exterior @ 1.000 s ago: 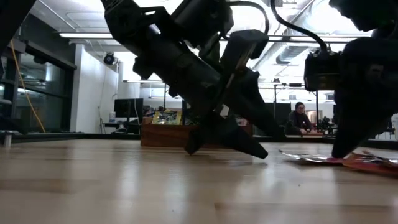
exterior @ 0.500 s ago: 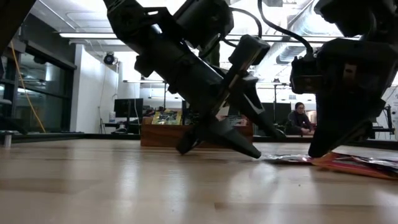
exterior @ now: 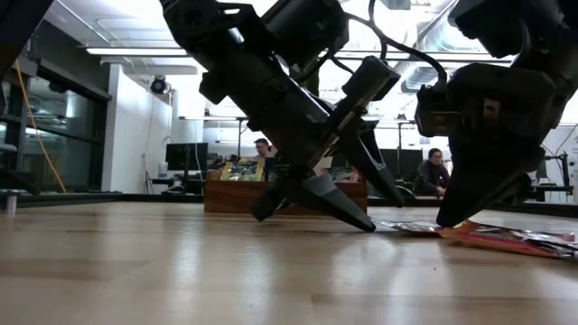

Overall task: Pick & Place Tea
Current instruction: Put the orange tea bag into the right section of the wooden organizer

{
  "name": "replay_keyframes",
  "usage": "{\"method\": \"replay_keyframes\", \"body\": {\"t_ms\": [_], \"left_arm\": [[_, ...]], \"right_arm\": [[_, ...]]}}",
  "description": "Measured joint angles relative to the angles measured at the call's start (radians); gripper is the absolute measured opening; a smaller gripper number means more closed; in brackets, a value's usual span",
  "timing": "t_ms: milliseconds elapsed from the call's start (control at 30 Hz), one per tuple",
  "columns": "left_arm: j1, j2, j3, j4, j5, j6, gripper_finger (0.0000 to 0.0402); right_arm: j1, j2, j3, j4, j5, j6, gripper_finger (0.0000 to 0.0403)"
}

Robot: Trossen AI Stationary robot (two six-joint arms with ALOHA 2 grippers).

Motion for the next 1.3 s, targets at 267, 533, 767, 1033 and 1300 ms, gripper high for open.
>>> {"method": "replay_keyframes", "body": {"t_ms": [267, 533, 767, 1033, 1300], "left_arm": [[0.0, 0.001, 0.027, -0.038, 0.005, -0.001, 0.0165], [0.006, 0.001, 0.028, -0.039, -0.036, -0.001, 0.0163], [0.006, 0.002, 0.027, -0.047, -0.047, 0.011, 0.0059], [0.006, 0.004, 0.026, -0.044, -0.068, 0.064, 0.0004], [0.038, 0.002, 0.027, -0.046, -0.047, 0.193, 0.0001]], "right_arm": [[-0.005, 0.0, -0.001, 0.033, -0.001, -0.016, 0.0], [-0.026, 0.0, -0.001, 0.075, 0.003, -0.025, 0.0], [-0.026, 0.0, -0.001, 0.082, 0.003, -0.038, 0.0], [-0.026, 0.0, -0.001, 0.084, -0.006, -0.051, 0.0], [-0.027, -0.042, -0.001, 0.141, -0.001, -0.096, 0.0]]}}
